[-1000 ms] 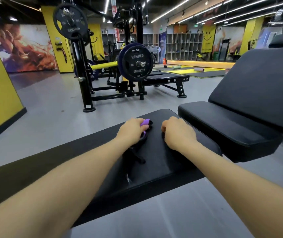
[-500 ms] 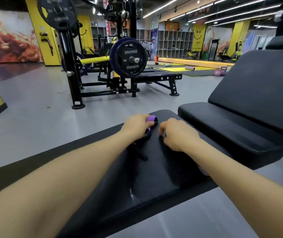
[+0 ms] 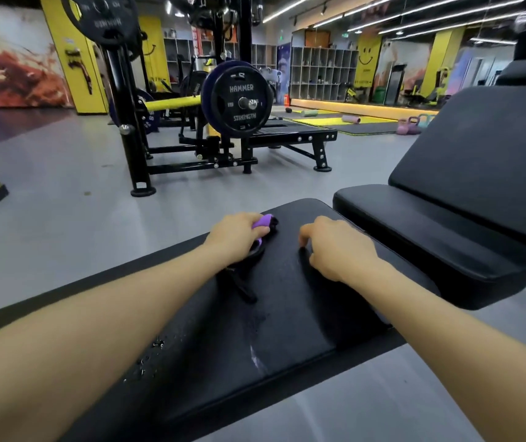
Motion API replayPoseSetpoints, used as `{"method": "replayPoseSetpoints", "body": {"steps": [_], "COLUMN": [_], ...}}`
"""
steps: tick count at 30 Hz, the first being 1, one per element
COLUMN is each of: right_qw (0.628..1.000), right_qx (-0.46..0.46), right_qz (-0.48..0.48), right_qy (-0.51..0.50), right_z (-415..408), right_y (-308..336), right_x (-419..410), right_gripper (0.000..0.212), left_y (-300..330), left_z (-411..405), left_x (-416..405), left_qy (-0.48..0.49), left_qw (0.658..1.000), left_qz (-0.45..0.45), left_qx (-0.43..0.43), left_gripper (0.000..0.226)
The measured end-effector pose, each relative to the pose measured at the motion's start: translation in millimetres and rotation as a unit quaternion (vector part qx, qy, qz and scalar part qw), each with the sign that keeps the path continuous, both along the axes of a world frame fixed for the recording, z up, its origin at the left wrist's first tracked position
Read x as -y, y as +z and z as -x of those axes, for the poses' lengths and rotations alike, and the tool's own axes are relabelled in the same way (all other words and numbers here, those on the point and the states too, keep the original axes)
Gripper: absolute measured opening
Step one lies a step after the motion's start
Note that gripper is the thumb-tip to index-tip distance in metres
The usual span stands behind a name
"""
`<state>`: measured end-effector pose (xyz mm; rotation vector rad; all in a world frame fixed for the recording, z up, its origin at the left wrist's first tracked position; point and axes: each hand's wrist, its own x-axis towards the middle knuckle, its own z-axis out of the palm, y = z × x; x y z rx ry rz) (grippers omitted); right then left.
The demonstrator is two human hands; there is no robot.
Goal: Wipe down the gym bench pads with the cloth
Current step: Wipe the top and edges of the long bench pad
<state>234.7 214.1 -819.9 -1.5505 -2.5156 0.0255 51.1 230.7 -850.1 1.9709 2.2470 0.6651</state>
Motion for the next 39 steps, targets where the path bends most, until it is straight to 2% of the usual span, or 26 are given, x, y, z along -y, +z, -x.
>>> {"method": "replayPoseSetpoints", "body": {"steps": [6,12,15,20,23,29,32,39], "right_qw": [1.0,0.999,1.0,0.999,0.999,0.999,0.999,0.999], "right_qx": [0.01,0.013,0.01,0.023,0.029,0.031,0.027,0.02], "right_qz": [-0.022,-0.03,-0.024,-0.021,-0.023,-0.035,-0.038,-0.04], "right_qy": [-0.001,0.001,-0.004,-0.005,0.001,0.003,-0.003,-0.003], "right_z": [0,0,2,0,1,-1,-1,-1], "right_y": [-4,-2,-1,-1,0,-2,-4,-5], "right_x": [4,7,6,8,10,10,8,8], "right_gripper": [0.032,0.034,0.035,0.035,0.035,0.033,0.034,0.033], "left_y": [-2,-6,-3,-3,-5,-8,-7,-4], "left_z": [4,15,21,22,22,11,17,14], "left_x": [-30,58,58,-1,-7,63,64,3], "left_qy": [0.077,-0.011,-0.031,0.073,0.107,0.014,-0.019,0.093], "left_qw": [0.997,0.999,0.999,0.996,0.994,1.0,1.0,0.995], "left_qz": [0.006,0.026,0.03,0.005,0.013,0.002,0.001,0.01], "left_qx": [0.018,0.015,0.017,0.052,0.034,-0.023,0.009,0.042], "left_gripper": [0.033,0.034,0.037,0.032,0.035,0.034,0.035,0.038]}}
